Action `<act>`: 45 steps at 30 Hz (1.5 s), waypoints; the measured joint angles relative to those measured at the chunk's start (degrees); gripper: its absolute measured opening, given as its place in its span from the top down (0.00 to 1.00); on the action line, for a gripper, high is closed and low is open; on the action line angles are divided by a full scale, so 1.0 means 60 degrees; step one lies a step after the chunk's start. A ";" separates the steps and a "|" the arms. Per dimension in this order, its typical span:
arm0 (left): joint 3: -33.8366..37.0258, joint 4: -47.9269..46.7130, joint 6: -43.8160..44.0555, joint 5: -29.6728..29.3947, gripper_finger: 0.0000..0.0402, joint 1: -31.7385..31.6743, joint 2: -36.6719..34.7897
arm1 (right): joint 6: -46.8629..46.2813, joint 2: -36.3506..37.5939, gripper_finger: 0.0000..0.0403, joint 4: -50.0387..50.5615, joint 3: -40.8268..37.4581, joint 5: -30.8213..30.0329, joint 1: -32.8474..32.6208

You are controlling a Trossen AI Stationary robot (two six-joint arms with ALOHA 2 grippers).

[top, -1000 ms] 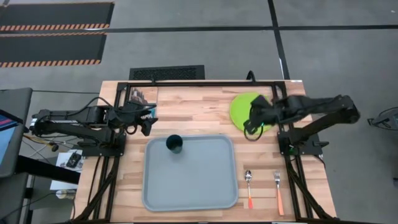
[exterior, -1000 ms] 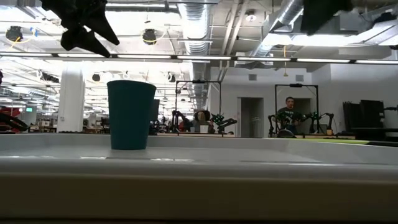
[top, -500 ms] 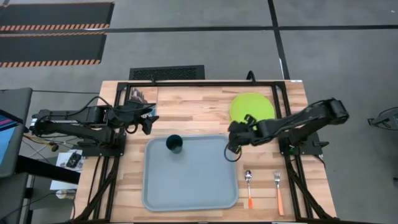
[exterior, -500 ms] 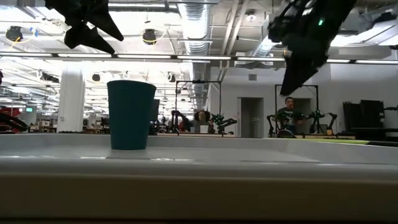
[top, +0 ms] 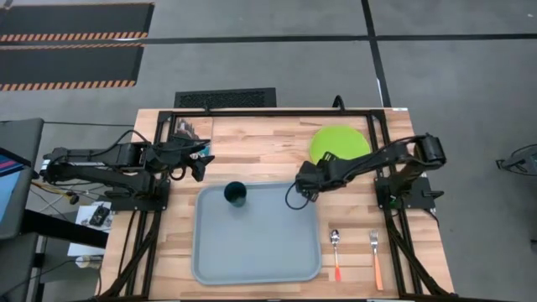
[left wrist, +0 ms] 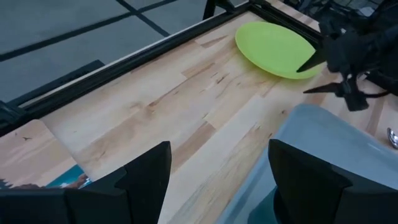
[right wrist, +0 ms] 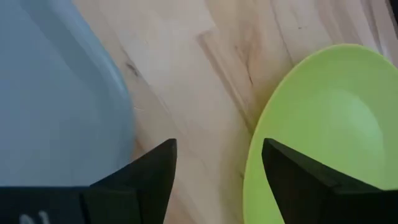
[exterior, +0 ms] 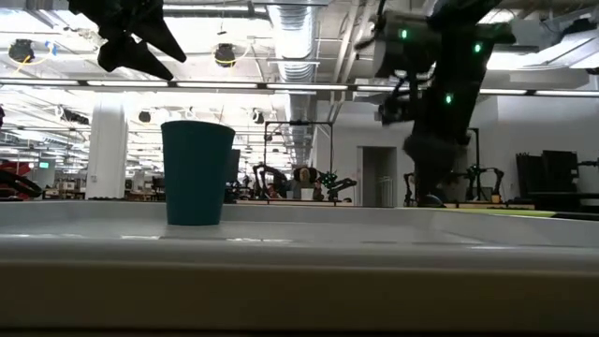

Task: Pick and place plate/cup/fork/spoon on tray
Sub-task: Put the light green plate on the gray serving tray

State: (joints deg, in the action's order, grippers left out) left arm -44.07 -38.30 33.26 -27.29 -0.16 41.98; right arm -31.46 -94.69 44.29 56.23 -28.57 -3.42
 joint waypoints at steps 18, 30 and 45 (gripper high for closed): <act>0.0000 0.0018 0.0172 0.0194 0.36 0.0000 0.0004 | -0.0438 0.0286 0.34 -0.0217 -0.1570 0.0527 0.0852; 0.0000 0.0010 0.0335 0.0168 0.36 0.0000 0.0004 | -0.0323 0.0323 0.52 -0.0829 -0.2267 0.0520 0.1166; 0.0000 -0.0004 0.0179 -0.0204 0.36 0.0000 0.0004 | -0.0824 0.0281 0.96 -0.0532 -0.2300 0.0182 0.1571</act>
State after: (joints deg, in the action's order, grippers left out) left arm -44.07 -38.33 34.33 -28.51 -0.16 42.00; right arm -36.41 -93.00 41.10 42.44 -27.48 6.00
